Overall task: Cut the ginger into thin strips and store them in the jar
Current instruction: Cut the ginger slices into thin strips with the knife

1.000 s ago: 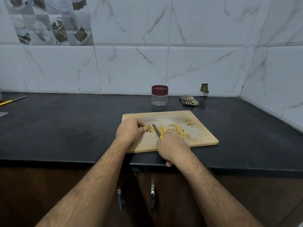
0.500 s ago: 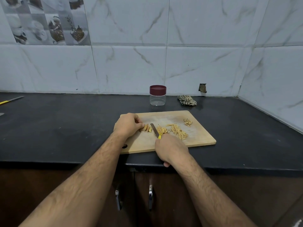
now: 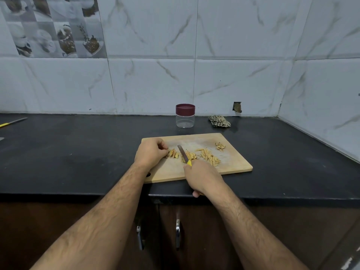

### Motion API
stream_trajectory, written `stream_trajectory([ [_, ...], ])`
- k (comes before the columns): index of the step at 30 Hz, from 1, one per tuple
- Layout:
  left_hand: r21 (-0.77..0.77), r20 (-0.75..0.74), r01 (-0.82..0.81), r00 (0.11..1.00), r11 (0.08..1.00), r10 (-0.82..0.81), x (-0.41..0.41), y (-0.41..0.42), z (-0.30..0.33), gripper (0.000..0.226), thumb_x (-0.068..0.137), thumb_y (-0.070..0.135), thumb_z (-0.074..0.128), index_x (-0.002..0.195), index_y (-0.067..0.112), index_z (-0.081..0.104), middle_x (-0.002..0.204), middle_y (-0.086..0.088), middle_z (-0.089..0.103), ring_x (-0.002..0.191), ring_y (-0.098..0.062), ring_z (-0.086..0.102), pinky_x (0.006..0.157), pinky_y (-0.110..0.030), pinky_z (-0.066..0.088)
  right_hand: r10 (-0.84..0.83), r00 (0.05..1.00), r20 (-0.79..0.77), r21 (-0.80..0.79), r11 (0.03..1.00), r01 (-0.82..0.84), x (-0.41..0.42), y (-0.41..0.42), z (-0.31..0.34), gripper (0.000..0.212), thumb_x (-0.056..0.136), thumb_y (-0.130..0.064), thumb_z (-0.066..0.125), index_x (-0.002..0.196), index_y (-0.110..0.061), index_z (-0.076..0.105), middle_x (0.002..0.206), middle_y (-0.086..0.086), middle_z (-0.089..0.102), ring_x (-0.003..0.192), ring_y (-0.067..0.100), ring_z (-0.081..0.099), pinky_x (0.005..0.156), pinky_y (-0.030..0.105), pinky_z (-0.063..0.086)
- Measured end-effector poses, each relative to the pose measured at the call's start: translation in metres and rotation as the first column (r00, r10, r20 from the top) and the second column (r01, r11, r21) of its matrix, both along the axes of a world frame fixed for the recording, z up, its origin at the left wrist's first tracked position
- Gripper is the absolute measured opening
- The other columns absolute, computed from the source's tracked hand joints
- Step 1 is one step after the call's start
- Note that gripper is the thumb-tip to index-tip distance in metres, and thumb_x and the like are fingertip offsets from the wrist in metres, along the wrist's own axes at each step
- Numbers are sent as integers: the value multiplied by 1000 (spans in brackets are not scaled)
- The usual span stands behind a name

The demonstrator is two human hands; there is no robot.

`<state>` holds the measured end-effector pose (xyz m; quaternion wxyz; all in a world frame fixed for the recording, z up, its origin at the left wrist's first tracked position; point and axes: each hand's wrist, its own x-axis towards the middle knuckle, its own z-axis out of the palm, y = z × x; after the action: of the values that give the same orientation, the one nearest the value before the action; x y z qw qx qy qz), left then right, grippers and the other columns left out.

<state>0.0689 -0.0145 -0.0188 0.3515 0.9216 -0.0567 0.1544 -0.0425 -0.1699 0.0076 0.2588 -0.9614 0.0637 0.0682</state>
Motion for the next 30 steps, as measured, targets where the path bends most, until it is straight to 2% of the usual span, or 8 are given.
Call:
stream_trajectory([
  [1, -9, 0, -1, 1000, 1000, 1, -1, 0, 0, 14, 81, 15, 75, 76, 27, 70, 82, 12, 70, 82, -4, 63, 74, -23, 50, 0, 1000, -1, 26, 1000, 0, 0, -2, 1, 39, 105, -29, 31, 126, -4, 52, 68, 4, 71, 53, 17, 67, 68, 31, 56],
  [4, -13, -1, -6, 1000, 1000, 6, -4, 0, 2, 16, 84, 11, 71, 82, 27, 70, 87, 12, 69, 83, -4, 60, 72, -19, 43, -60, 998, 1, 109, 992, 60, 0, -12, 5, 38, 102, -26, 32, 129, -3, 49, 57, 2, 65, 38, 14, 58, 55, 30, 51],
  [7, -38, 20, -31, 999, 999, 31, -7, 0, 2, 15, 85, 11, 73, 82, 26, 72, 88, 12, 69, 84, -5, 60, 75, -19, 43, -79, 997, -10, 80, 994, 80, -5, -21, 9, 32, 97, -18, 32, 118, -3, 52, 37, -2, 55, 32, 14, 53, 53, 28, 46],
  [9, -51, 32, -49, 998, 997, 51, -7, 0, 2, 15, 84, 11, 73, 82, 25, 73, 88, 12, 69, 86, -6, 61, 77, -21, 44, -96, 995, -21, 57, 994, 97, -8, -26, 13, 25, 95, -15, 32, 107, -6, 52, 35, -2, 54, 32, 14, 53, 53, 28, 45],
  [15, -107, 17, -98, 995, 989, 100, -8, 4, 2, 14, 81, 10, 77, 77, 23, 74, 81, 13, 69, 87, -7, 63, 78, -24, 48, -106, 993, -49, -20, 994, 106, -14, -34, 21, 30, 94, -15, 37, 113, -4, 57, 62, 6, 65, 39, 17, 58, 58, 29, 52],
  [22, -137, 32, -151, 987, 979, 156, -12, 6, 2, 18, 80, 8, 74, 72, 24, 73, 81, 13, 69, 88, -8, 62, 75, -24, 47, -95, 991, -92, -48, 995, 90, -14, -30, 18, 42, 96, -21, 37, 130, -1, 53, 83, 6, 67, 42, 14, 60, 51, 24, 49],
  [26, -97, 47, -119, 991, 988, 124, -16, 4, 3, 19, 80, 10, 73, 74, 27, 71, 86, 14, 69, 89, -7, 61, 75, -23, 47, -70, 992, -107, -58, 996, 64, -16, -28, 20, 43, 94, -16, 37, 130, 1, 53, 78, 8, 63, 34, 12, 55, 44, 22, 44],
  [30, -43, 87, -108, 990, 993, 111, -17, 0, 2, 20, 83, 7, 69, 83, 27, 72, 92, 12, 69, 89, -7, 61, 77, -22, 45, -54, 991, -122, -39, 998, 49, -17, -24, 21, 32, 93, -12, 38, 111, 3, 60, 75, 8, 63, 37, 13, 56, 44, 23, 45],
])
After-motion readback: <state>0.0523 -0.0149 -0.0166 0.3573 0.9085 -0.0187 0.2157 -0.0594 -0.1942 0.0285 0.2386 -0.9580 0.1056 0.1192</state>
